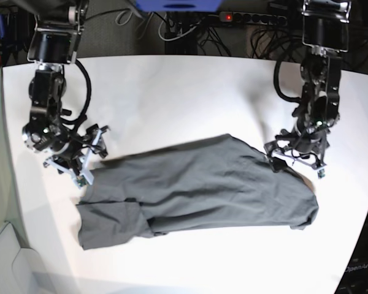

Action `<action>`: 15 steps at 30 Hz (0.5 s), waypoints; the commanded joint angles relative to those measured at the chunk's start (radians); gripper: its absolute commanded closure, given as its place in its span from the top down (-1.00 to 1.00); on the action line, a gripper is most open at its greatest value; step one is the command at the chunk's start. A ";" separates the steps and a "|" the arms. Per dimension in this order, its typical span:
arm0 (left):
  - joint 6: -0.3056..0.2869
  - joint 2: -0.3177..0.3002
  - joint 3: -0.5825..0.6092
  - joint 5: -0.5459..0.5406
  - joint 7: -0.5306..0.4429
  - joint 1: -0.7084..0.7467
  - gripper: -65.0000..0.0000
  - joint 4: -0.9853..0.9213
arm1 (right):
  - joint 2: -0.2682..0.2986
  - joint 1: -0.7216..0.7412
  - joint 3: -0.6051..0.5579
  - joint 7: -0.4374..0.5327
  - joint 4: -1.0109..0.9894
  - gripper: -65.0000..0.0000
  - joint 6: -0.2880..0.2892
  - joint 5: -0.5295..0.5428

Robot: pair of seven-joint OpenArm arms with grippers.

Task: Layout the t-shirt on the table in an organized manner, then fold the t-shirt properly
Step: 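Open both grippers and lift them off the shirt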

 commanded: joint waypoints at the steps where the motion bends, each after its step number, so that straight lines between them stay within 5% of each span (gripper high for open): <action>1: -0.008 -0.005 -0.005 0.021 -0.020 -0.019 0.56 0.000 | 0.006 0.011 -0.009 0.021 0.017 0.24 -0.003 0.016; 15: -0.004 0.072 -0.005 0.050 -0.023 -0.203 0.56 -0.169 | 0.008 -0.022 -0.032 0.021 0.024 0.24 -0.003 0.016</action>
